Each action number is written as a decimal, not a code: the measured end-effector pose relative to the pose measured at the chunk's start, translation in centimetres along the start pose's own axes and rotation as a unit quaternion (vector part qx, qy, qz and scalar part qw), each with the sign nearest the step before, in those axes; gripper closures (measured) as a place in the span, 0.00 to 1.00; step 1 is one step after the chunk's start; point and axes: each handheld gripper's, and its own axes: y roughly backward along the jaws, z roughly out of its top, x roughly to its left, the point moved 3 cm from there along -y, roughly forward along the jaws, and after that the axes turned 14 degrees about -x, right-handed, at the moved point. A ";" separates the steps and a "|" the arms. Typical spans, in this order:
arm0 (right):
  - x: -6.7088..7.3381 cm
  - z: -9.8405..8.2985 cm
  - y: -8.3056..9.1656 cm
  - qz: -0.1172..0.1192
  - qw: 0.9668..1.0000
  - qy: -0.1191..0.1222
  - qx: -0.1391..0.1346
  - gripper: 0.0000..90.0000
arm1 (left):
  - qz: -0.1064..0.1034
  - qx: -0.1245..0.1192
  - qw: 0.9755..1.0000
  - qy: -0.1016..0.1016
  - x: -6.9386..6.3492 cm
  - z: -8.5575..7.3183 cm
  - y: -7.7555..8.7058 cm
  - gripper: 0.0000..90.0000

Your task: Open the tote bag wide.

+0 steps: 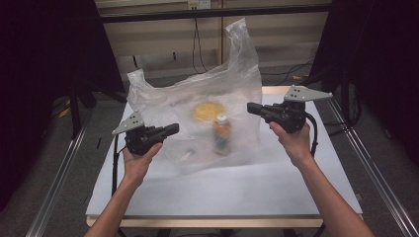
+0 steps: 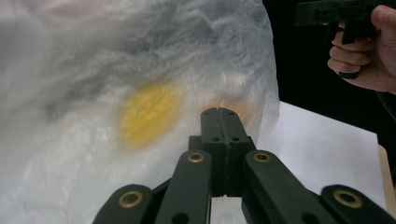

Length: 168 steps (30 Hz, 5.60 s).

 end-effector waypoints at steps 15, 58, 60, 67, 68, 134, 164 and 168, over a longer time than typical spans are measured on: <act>-1.2 4.3 -2.9 -0.004 1.000 0.011 -0.008 1.00 | -0.001 -0.039 0.999 -0.016 1.1 5.1 -2.0 1.00; -1.0 4.9 -5.9 0.008 1.000 0.017 0.000 1.00 | -0.022 0.037 0.999 -0.020 1.6 5.3 -11.4 1.00; -0.9 5.0 -6.0 0.009 1.000 0.017 -0.002 1.00 | -0.022 0.046 0.999 -0.020 1.5 4.8 -11.6 1.00; -0.1 5.5 -7.2 0.019 1.000 0.021 -0.002 1.00 | -0.034 0.054 0.998 -0.013 0.8 3.9 -12.3 1.00; 0.3 5.5 -7.7 0.024 1.000 0.018 -0.004 1.00 | -0.035 0.052 0.998 -0.010 0.6 3.7 -12.3 1.00; -2.2 -15.0 -3.9 -0.034 0.985 -0.084 0.147 1.00 | -0.042 0.158 0.985 0.059 0.2 -10.2 -9.2 1.00; -2.1 -16.5 -2.7 -0.028 0.979 -0.089 0.183 1.00 | -0.071 0.214 0.973 0.043 -0.6 -12.1 -9.1 1.00; -1.6 -15.7 -1.7 -0.024 0.981 -0.087 0.172 1.00 | -0.071 0.204 0.976 0.036 -1.4 -11.5 -8.4 1.00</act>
